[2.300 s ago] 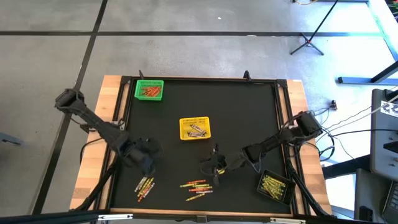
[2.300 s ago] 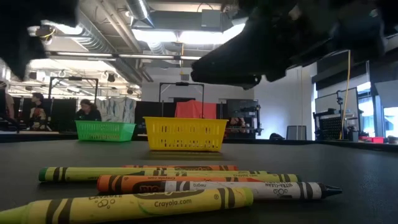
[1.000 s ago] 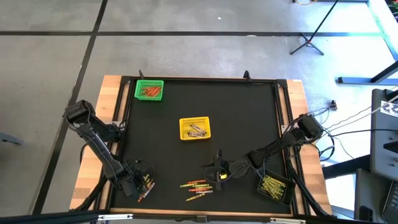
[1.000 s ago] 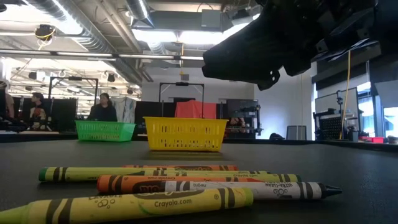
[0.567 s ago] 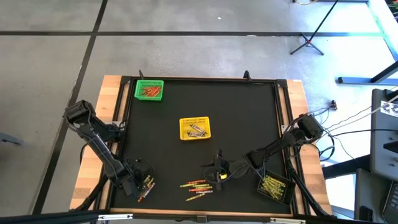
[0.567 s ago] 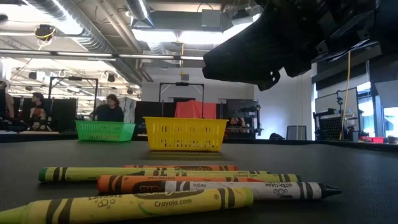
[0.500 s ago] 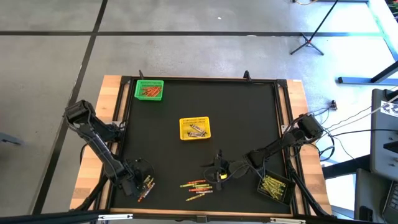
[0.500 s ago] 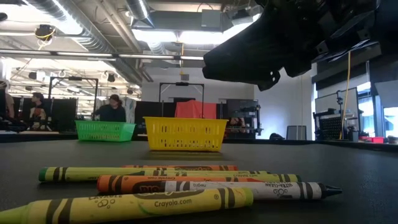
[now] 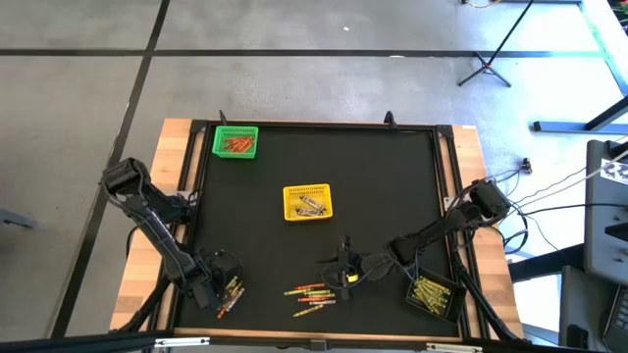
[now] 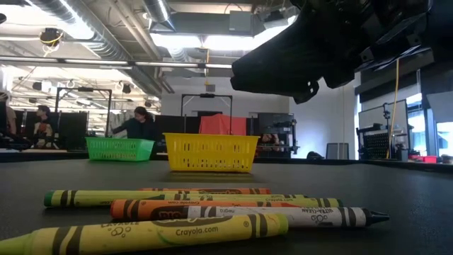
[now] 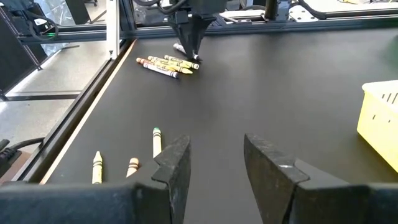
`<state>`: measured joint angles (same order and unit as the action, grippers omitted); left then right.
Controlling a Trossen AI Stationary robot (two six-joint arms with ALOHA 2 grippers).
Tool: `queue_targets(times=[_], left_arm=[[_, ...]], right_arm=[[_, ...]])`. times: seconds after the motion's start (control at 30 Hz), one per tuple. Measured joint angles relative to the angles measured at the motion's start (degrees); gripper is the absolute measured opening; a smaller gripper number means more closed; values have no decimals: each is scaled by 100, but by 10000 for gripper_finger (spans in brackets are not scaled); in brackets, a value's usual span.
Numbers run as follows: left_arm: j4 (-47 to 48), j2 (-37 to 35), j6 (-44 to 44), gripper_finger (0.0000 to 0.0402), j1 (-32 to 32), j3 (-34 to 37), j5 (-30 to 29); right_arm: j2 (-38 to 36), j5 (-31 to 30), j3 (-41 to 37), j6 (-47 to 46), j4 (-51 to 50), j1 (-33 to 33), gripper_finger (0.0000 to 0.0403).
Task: Sort crayons
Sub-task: Put the black crayon into the yellow bin
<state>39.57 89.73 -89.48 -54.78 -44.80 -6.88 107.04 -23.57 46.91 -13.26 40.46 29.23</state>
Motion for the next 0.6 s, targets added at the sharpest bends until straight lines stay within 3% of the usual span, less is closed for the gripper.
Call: queue_targets(times=[0.13,0.33,0.5,0.6], left_arm=[[18,-7,228,8,0,-4,-1],[53,-97,599,8,2,-6,45],[104,-515,856,9,0,-78,-371],[97,-824,1134,9,-4,-254,-973]], right_arm=[[-2,6,0,0,0,0,145],[0,13,0,2,1,0,145],[0,17,0,0,8,0,145],[0,-37,0,-64,74,0,145]])
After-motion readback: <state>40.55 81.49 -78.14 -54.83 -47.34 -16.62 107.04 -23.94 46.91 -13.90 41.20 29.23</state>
